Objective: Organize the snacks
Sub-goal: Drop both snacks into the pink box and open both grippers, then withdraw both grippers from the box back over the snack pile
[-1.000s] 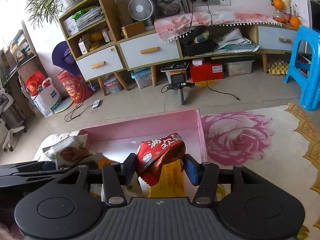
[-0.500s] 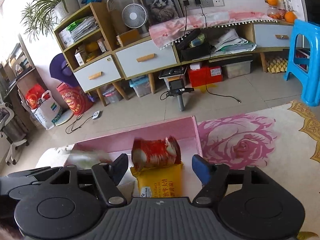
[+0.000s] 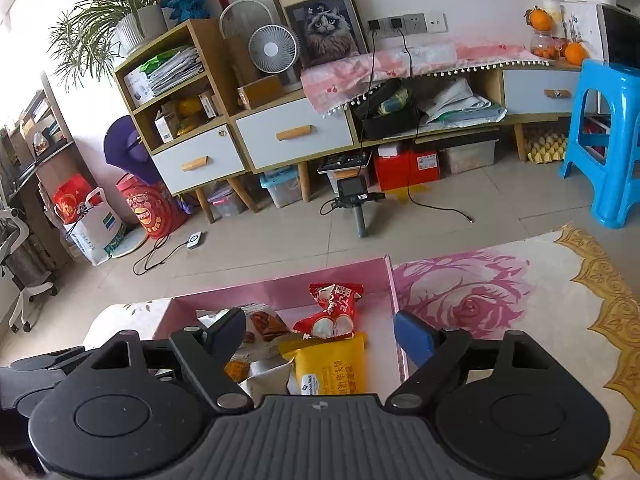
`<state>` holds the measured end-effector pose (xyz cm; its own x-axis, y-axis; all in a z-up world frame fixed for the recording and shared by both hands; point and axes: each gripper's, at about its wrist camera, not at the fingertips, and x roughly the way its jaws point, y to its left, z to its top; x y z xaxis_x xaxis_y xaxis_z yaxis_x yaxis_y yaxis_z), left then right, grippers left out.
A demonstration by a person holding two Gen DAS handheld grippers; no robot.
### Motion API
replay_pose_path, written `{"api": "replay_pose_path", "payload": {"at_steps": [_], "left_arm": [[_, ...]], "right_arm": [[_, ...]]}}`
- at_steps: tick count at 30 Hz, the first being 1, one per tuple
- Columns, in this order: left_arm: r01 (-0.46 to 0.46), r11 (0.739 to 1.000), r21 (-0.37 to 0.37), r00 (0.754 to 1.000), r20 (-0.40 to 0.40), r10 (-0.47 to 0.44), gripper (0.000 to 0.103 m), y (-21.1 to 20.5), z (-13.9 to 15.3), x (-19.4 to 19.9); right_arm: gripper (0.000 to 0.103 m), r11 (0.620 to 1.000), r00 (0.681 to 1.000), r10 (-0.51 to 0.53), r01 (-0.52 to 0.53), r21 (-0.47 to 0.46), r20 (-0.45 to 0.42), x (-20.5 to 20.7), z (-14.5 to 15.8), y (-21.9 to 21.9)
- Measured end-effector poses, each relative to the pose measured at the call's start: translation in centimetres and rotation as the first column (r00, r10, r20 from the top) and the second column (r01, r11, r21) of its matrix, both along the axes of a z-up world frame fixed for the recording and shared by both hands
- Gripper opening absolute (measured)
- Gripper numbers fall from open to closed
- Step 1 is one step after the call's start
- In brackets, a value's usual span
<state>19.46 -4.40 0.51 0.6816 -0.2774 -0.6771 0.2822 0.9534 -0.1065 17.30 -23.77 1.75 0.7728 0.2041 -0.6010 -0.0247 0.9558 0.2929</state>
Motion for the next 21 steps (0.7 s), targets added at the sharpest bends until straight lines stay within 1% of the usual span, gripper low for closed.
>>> {"api": "replay_pose_path", "payload": {"at_steps": [4, 7, 13, 18, 21], "left_arm": [[-0.009, 1.000, 0.000, 1.000, 0.008, 0.009, 0.089, 0.8, 0.9, -1.5], [-0.015, 1.000, -0.001, 1.000, 0.004, 0.015, 0.092, 1.4, 1.3, -2.7], [-0.030, 0.999, 0.036, 1.000, -0.004, 0.030, 0.094, 2.6, 1.4, -5.3], [-0.040, 0.998, 0.049, 0.999, -0.019, 0.041, 0.097, 3.7, 1.5, -7.2], [-0.036, 0.997, 0.061, 0.999, -0.030, 0.038, 0.097, 4.1, 1.6, -8.2]], "right_arm": [[0.083, 1.000, 1.000, 0.015, -0.015, -0.019, 0.007, -1.2, 0.8, 0.4], [0.085, 0.999, 1.000, 0.029, -0.029, -0.041, 0.007, -2.1, 1.1, 0.8], [0.091, 0.997, 0.999, 0.033, -0.033, -0.063, -0.004, -4.2, 1.8, 1.4], [0.095, 0.990, 0.998, 0.063, -0.062, -0.124, -0.001, -5.6, 2.7, 2.7], [0.095, 0.984, 0.996, 0.091, -0.090, -0.151, 0.000, -6.6, 2.8, 3.5]]}}
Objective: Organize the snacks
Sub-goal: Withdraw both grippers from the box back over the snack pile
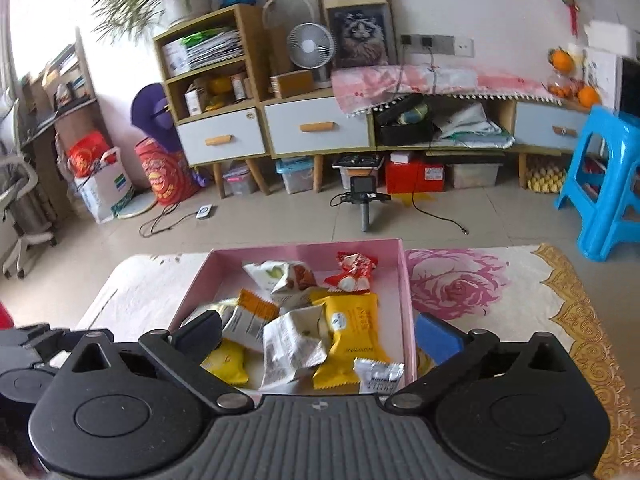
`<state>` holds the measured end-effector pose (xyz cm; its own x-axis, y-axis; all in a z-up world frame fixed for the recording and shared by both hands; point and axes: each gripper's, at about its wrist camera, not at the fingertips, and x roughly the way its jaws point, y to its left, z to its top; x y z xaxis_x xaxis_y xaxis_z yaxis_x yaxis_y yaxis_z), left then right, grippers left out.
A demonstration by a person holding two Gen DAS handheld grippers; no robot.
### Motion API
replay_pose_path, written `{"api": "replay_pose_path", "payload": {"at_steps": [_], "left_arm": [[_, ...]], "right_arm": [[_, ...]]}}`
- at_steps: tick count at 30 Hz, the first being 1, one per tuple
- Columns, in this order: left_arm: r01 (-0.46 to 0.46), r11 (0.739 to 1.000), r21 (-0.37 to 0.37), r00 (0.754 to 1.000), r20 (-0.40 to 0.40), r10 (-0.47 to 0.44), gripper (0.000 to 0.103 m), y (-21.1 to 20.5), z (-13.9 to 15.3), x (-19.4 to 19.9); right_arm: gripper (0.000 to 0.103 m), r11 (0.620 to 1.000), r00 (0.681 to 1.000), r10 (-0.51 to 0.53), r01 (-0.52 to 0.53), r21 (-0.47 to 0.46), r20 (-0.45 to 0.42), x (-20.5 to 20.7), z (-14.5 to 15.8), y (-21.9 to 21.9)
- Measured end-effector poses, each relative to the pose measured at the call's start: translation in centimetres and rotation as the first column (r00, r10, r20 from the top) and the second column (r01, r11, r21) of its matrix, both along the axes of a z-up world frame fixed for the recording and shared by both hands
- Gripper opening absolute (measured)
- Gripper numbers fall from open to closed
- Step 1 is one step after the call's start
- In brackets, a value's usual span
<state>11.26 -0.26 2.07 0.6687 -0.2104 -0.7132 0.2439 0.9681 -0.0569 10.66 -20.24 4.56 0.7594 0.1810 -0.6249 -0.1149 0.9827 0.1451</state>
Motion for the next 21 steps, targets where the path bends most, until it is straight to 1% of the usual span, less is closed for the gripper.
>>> {"api": "replay_pose_path", "payload": {"at_steps": [3, 7, 9, 11, 14, 17, 19, 21], "left_arm": [[0.008, 1.000, 0.006, 1.000, -0.018, -0.008, 0.098, 0.5, -0.3, -0.9], [0.009, 1.000, 0.003, 0.999, -0.037, -0.009, 0.099, 1.6, -1.0, -2.1], [0.009, 1.000, 0.011, 0.999, -0.031, -0.009, 0.099, 2.2, -1.1, -2.6], [0.017, 0.999, 0.028, 1.000, -0.019, -0.016, 0.099, 2.7, -1.1, -3.1], [0.012, 0.999, 0.045, 1.000, -0.015, -0.011, 0.099, 3.8, -1.4, -3.6], [0.010, 0.998, 0.061, 1.000, -0.021, -0.008, 0.099, 4.7, -2.0, -3.8], [0.017, 0.997, 0.071, 1.000, -0.015, -0.016, 0.099, 5.3, -2.3, -3.9], [0.042, 0.995, 0.086, 0.999, 0.002, -0.043, 0.099, 5.8, -2.8, -3.9]], "right_arm": [[0.095, 1.000, 1.000, 0.016, -0.016, -0.009, -0.005, -1.1, -0.3, 0.6], [0.095, 1.000, 1.000, 0.026, -0.026, 0.003, -0.018, -2.2, -1.3, 1.0], [0.095, 1.000, 0.999, 0.028, -0.028, 0.008, -0.033, -2.9, -1.9, 1.0], [0.095, 0.999, 0.997, 0.038, -0.039, -0.013, -0.062, -3.2, -2.2, 1.3], [0.095, 0.998, 0.997, 0.051, -0.053, -0.032, -0.055, -3.9, -2.2, 1.4], [0.095, 0.998, 0.996, 0.053, -0.055, -0.030, -0.065, -4.5, -2.7, 1.1], [0.095, 0.997, 0.995, 0.064, -0.066, -0.034, -0.071, -4.8, -3.0, 1.1], [0.095, 0.995, 0.994, 0.080, -0.084, -0.050, -0.070, -5.3, -3.3, 1.1]]}}
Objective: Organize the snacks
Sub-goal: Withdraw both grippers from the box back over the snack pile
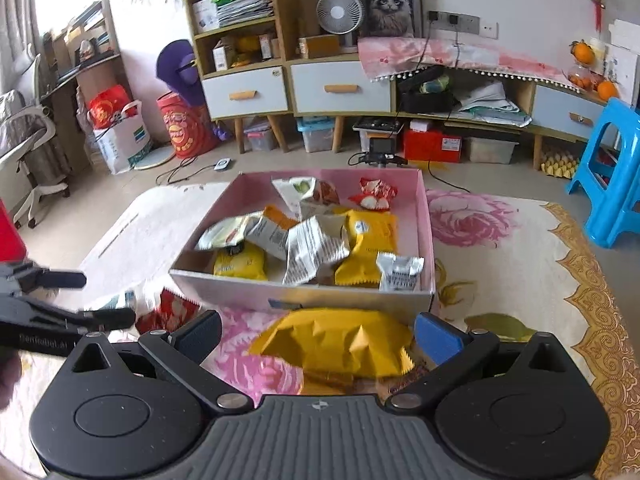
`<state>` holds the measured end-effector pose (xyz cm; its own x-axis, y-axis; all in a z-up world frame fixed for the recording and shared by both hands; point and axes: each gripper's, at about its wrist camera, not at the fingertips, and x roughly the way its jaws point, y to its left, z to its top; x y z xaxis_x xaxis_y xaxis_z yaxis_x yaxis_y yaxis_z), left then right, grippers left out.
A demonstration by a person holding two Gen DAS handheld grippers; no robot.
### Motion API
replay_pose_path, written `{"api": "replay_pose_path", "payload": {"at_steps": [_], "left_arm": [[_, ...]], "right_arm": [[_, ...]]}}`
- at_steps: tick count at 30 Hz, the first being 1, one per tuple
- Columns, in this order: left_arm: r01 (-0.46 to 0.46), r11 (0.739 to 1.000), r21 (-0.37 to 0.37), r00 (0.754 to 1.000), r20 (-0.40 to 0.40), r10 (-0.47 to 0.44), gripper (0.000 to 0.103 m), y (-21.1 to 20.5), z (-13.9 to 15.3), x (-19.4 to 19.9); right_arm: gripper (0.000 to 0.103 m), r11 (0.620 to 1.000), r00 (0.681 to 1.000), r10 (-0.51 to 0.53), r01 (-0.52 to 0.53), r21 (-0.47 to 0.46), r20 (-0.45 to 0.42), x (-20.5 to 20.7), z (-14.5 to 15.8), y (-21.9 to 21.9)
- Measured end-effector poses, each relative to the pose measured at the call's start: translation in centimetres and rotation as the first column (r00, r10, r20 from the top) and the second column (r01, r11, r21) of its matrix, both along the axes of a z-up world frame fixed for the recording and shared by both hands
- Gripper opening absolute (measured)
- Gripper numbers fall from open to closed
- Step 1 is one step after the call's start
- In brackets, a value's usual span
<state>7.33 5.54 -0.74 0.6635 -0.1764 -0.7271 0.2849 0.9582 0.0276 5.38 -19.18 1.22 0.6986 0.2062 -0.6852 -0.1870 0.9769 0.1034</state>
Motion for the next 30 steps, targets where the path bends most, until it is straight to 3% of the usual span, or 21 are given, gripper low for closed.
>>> {"api": "replay_pose_path", "payload": {"at_steps": [4, 11, 20, 27, 30], "left_arm": [[0.125, 0.992, -0.028, 0.992, -0.010, -0.125, 0.099, 0.7, -1.1, 0.0], [0.228, 0.972, -0.051, 0.968, -0.092, -0.232, 0.097, 0.6, -2.6, 0.4], [0.349, 0.937, -0.037, 0.920, -0.177, -0.350, 0.097, -0.4, -3.5, -1.2], [0.452, 0.890, -0.065, 0.861, -0.227, -0.454, 0.097, -1.3, -3.6, -3.5], [0.472, 0.881, -0.037, 0.855, -0.226, -0.468, 0.097, -1.9, -3.9, -4.4]], "right_arm": [[0.095, 0.999, 1.000, 0.025, -0.024, -0.034, 0.013, -0.6, -0.6, 0.1], [0.095, 0.993, 0.995, 0.093, -0.095, -0.064, -0.031, -1.0, -2.4, 0.9], [0.095, 0.977, 0.980, 0.165, -0.178, -0.116, -0.112, -1.5, -5.2, 2.7], [0.095, 0.965, 0.972, 0.179, -0.204, -0.166, -0.156, -2.2, -6.8, 2.4], [0.095, 0.972, 0.972, 0.184, -0.203, -0.122, -0.146, -2.6, -7.1, 1.4]]}}
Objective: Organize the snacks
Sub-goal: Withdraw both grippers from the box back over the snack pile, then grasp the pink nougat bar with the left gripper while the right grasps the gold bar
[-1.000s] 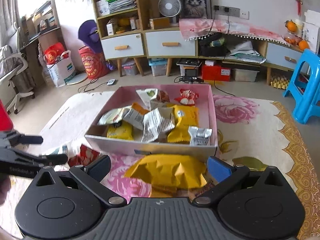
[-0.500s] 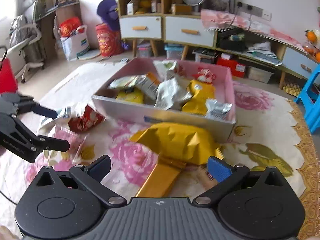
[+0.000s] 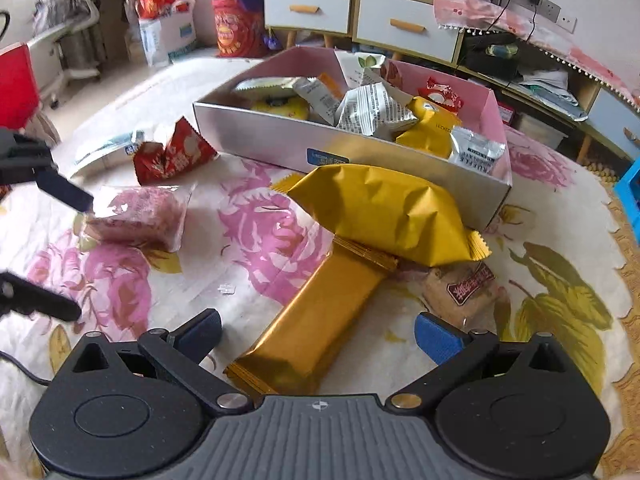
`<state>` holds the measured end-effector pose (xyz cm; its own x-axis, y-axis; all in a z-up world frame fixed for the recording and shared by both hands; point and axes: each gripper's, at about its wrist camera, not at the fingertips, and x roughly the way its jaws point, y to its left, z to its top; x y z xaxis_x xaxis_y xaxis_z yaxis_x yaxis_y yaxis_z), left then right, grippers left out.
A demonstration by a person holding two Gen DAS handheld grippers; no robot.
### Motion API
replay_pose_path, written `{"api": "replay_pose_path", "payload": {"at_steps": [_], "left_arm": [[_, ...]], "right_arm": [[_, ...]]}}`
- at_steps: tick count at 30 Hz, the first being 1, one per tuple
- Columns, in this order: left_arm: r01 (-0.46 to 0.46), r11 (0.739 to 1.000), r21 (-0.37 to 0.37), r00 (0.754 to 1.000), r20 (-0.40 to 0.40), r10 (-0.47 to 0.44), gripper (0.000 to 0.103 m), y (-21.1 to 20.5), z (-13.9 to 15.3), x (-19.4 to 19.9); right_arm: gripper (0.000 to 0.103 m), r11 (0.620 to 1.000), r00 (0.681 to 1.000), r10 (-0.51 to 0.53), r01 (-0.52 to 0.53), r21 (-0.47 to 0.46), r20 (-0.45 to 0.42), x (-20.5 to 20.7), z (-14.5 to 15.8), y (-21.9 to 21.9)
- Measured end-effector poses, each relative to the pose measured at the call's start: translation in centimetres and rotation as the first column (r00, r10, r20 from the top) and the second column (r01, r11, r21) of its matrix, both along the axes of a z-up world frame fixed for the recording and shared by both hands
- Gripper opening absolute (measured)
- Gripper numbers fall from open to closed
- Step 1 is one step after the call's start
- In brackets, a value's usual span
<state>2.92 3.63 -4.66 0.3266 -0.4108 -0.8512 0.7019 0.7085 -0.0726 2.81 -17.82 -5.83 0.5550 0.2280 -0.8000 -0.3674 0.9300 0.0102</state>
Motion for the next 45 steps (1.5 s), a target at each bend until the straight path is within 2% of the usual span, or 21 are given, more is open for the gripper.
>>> {"api": "replay_pose_path", "payload": {"at_steps": [4, 9, 16, 20, 24, 27, 30, 33, 38, 45], "left_arm": [[-0.003, 1.000, 0.021, 1.000, 0.026, 0.003, 0.097, -0.4, -0.1, -0.1], [-0.056, 0.998, 0.040, 0.996, 0.071, 0.053, 0.097, 0.0, 0.1, 0.8], [-0.105, 0.994, 0.020, 0.990, 0.095, 0.102, 0.095, 0.0, 0.0, 2.2], [-0.077, 0.997, -0.004, 0.994, 0.082, 0.077, 0.085, -0.9, 0.3, 2.0], [-0.048, 0.999, 0.012, 0.995, 0.083, 0.047, 0.076, -2.1, -0.1, 1.4], [-0.067, 0.997, 0.032, 0.995, 0.075, 0.065, 0.066, -2.8, -0.8, 1.3], [-0.107, 0.994, 0.007, 0.992, 0.070, 0.106, 0.059, -3.0, -0.7, 1.4], [-0.132, 0.991, -0.008, 0.989, 0.062, 0.133, 0.059, -3.3, -0.7, 1.6], [-0.157, 0.988, -0.011, 0.985, 0.078, 0.157, 0.059, -3.8, -0.7, 1.5], [-0.209, 0.977, -0.045, 0.975, 0.063, 0.211, 0.058, -4.6, -0.7, 2.0]], "right_arm": [[0.095, 1.000, 1.000, -0.002, 0.002, 0.011, 0.002, -0.1, 0.0, -0.6], [0.095, 1.000, 1.000, -0.001, 0.001, 0.001, -0.006, 0.2, 0.1, -1.4], [0.095, 1.000, 1.000, -0.029, 0.028, -0.009, -0.013, 0.8, 0.2, -2.9], [0.095, 0.999, 0.999, -0.036, 0.036, -0.011, -0.014, 0.7, 0.2, -3.4], [0.095, 0.998, 0.998, -0.060, 0.061, 0.003, -0.036, 1.0, 0.1, -3.4], [0.095, 0.998, 0.997, -0.061, 0.061, -0.002, -0.043, 1.1, 0.1, -3.1], [0.095, 0.998, 0.997, -0.058, 0.058, -0.004, -0.046, 1.2, 0.1, -2.8], [0.095, 0.999, 0.998, -0.045, 0.045, -0.005, -0.043, 1.1, 0.1, -2.4], [0.086, 1.000, 0.999, -0.017, 0.017, -0.004, -0.036, 0.7, 0.5, -1.9], [0.068, 1.000, 1.000, 0.013, -0.013, 0.014, -0.026, 0.6, 1.0, -1.4]]}}
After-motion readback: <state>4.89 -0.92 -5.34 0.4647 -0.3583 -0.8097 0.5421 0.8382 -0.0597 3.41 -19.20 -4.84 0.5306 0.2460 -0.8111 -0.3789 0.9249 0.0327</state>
